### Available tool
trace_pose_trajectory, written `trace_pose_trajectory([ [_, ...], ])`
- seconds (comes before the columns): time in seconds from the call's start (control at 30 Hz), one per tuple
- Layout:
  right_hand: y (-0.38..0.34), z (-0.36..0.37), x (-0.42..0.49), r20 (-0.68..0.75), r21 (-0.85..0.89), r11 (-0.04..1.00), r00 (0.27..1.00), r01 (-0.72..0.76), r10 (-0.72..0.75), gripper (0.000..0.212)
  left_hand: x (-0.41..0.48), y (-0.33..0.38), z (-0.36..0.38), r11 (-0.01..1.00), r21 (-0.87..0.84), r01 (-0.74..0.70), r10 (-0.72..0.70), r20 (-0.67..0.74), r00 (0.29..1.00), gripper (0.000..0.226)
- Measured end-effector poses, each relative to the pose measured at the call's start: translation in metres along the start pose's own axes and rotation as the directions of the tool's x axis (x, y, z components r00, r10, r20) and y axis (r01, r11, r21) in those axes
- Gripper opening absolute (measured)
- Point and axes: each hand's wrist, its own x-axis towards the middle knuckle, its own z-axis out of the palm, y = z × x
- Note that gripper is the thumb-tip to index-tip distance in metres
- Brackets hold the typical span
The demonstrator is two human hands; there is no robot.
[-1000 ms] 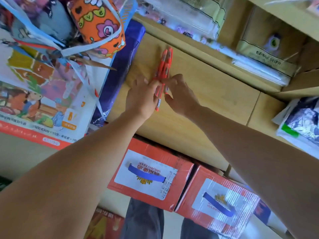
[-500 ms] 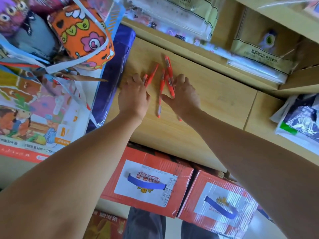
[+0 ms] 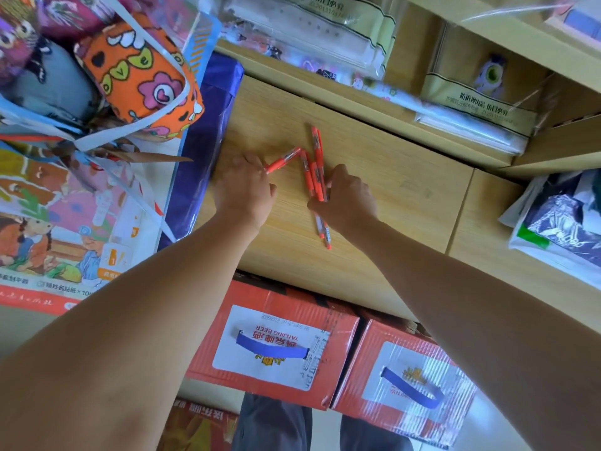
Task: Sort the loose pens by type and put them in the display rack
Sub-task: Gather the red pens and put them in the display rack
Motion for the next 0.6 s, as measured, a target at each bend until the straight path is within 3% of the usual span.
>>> trace_pose_trajectory([
  [0.2, -0.006, 0.001, 0.0, 0.012, -0.126, 0.992, 1.0, -0.006, 0.007, 0.047, -0.003, -0.002, 0.001, 0.999, -0.021, -0.025, 0.025, -0.022, 0.999, 0.039],
  [0.4, -0.007, 0.003, -0.005, 0.005, -0.225, 0.974, 1.0, 0.0, 0.001, 0.04, -0.013, -0.003, -0.004, 0.985, -0.175, -0.005, 0.002, -0.014, 1.0, 0.029],
  [0.6, 0.015, 0.003, -0.019, 0.052, -0.141, 0.99, 0.999, 0.01, -0.002, 0.027, -0.029, 0.01, -0.006, 0.903, -0.427, 0.057, -0.013, 0.105, 0.994, 0.028],
])
